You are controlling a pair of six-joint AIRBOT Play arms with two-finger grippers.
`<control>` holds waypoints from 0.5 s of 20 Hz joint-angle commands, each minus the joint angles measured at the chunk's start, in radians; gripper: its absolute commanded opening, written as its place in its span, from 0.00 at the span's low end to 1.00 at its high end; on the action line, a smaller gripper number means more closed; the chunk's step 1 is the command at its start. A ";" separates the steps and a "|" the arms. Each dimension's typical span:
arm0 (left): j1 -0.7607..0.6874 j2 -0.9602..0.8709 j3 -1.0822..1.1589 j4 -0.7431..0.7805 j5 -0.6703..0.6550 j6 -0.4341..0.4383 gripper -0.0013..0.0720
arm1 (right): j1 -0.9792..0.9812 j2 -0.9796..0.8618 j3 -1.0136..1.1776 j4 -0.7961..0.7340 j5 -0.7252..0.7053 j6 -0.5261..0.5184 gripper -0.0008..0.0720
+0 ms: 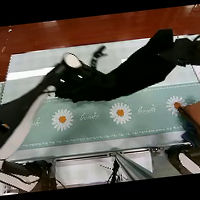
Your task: Fold the shirts.
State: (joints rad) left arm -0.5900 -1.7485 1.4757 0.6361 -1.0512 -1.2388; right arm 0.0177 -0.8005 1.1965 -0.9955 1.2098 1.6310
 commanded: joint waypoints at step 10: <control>0.176 0.199 0.003 0.267 0.066 -0.096 0.05 | 0.011 -0.018 0.000 -0.157 0.025 0.005 0.06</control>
State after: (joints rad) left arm -0.5541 -1.6707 1.4780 0.7517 -0.9562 -1.2930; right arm 0.0277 -0.7712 1.1969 -1.1564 1.2652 1.6745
